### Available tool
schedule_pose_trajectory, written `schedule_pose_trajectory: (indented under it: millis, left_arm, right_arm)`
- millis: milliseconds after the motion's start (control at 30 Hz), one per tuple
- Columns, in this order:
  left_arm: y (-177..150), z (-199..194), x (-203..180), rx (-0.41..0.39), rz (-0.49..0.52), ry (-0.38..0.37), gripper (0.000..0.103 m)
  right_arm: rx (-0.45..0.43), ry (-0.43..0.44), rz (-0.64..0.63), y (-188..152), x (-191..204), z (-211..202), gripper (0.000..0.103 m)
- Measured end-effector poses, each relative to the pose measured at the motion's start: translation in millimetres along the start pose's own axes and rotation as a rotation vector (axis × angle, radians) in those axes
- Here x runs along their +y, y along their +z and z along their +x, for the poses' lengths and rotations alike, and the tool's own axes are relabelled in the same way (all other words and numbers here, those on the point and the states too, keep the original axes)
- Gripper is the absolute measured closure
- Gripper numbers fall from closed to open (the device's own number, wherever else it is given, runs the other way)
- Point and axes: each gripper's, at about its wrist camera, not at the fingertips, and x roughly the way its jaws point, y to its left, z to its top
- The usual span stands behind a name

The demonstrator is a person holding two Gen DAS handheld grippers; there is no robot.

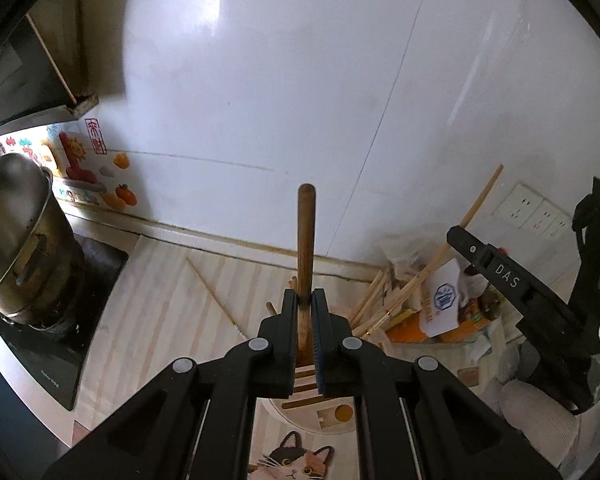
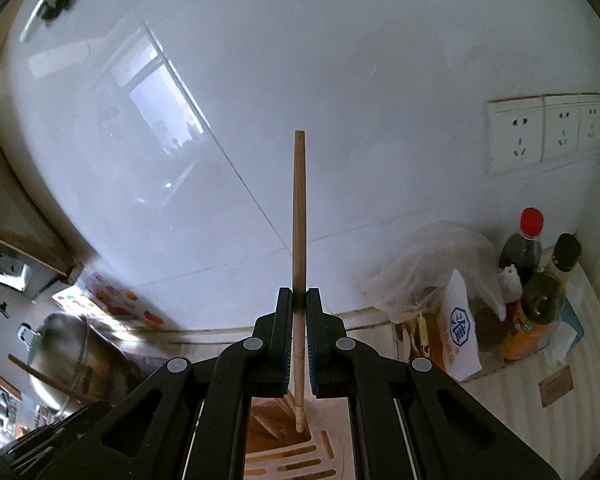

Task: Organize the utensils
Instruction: 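Lower both chopsticks into the holder and open both tools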

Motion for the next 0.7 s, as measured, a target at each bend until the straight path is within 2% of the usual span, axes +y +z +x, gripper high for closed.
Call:
schedule_pose_trajectory:
  millis: [167, 233, 333, 367, 400, 433, 467, 500, 600, 700]
  left_arm:
    - [-2.6, 17.6, 3.2, 0.066, -0.008, -0.012, 0.097]
    - [-4.0, 17.9, 4.4, 0.086, -0.014, -0.013, 0.094]
    - [-6.1, 10.3, 4.3, 0.077, -0.007, -0.011, 0.089]
    - [-7.6, 6.4, 4.8, 0.065, 0.0, 0.008, 0.085]
    - [-9.3, 2.8, 5.5, 0.057, 0.005, 0.022, 0.068]
    - [-11.8, -1.5, 7.2, 0.048, 0.008, 0.043, 0.045]
    - [-13.3, -4.4, 9.0, 0.039, 0.01, 0.058, 0.035]
    - [-16.1, -8.7, 11.8, 0.022, 0.011, 0.077, 0.028]
    - [-25.2, -16.5, 20.3, -0.01, 0.02, 0.119, 0.025]
    - [-36.5, -16.1, 29.0, -0.024, 0.025, 0.16, 0.011]
  right_arm:
    - [0.056, 0.014, -0.033, -10.2, -0.1, 16.6, 0.096]
    - [0.105, 0.032, -0.038, -13.7, -1.6, 24.0, 0.096]
    - [0.161, 0.052, -0.034, -19.0, -3.8, 29.6, 0.092]
    - [0.173, 0.052, -0.04, -21.0, -4.1, 28.4, 0.085]
    - [0.171, 0.05, -0.043, -22.8, -4.4, 25.0, 0.074]
    - [0.166, 0.046, -0.046, -24.4, -4.6, 21.1, 0.068]
    - [0.159, 0.041, -0.05, -25.9, -5.2, 16.0, 0.06]
    - [0.154, 0.039, -0.053, -26.0, -5.2, 12.2, 0.057]
    - [0.131, 0.004, -0.077, -31.7, -7.8, -7.5, 0.048]
    - [0.114, -0.042, -0.119, -45.3, -7.6, -26.3, 0.037]
